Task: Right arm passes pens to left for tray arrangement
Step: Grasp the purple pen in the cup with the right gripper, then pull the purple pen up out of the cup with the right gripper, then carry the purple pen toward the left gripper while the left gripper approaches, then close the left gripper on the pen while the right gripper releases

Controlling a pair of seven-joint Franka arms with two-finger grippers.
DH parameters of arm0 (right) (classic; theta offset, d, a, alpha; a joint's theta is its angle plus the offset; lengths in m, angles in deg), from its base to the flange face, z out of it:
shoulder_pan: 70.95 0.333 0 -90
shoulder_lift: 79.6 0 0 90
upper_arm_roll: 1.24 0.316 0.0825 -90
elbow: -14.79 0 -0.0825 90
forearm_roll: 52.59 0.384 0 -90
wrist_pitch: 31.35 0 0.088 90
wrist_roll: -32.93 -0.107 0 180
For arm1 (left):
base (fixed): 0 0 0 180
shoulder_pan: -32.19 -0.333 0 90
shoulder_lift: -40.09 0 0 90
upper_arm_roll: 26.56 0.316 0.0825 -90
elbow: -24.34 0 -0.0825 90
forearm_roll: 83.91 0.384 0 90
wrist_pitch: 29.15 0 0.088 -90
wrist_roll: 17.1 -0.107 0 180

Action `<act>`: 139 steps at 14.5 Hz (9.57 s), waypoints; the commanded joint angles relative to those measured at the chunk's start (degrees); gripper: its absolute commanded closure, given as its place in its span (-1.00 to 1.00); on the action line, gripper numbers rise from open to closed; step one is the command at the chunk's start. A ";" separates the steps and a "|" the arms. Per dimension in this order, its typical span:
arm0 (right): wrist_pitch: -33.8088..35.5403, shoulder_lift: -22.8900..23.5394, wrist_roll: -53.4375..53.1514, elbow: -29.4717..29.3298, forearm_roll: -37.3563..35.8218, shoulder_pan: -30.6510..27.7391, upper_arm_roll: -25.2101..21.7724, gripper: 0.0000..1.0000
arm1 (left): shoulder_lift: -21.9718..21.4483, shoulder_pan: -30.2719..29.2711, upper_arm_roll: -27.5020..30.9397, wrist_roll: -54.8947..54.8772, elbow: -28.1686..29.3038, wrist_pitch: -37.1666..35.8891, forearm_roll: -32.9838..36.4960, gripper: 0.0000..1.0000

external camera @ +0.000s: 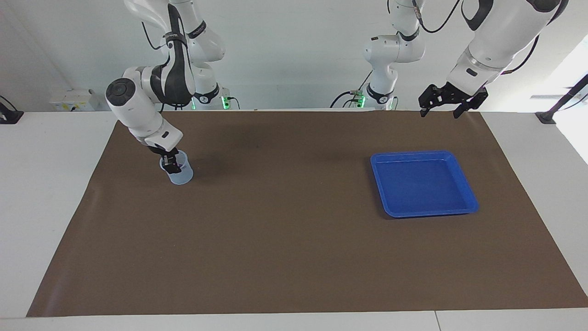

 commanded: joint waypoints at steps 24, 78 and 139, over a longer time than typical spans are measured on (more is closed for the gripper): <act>-0.81 -1.41 -0.46 1.31 -0.11 0.19 0.24 -0.49 | -2.40 -0.05 0.32 -0.03 3.34 -0.20 -0.40 -1.00; 28.87 -4.75 -7.64 -17.39 3.31 -5.87 -0.37 1.00 | -3.63 -0.05 0.24 0.06 5.80 1.21 -1.02 -1.00; -17.33 -7.74 -127.64 -6.86 45.24 27.09 2.70 1.00 | -3.54 17.88 -6.09 78.37 29.09 50.25 -57.62 0.30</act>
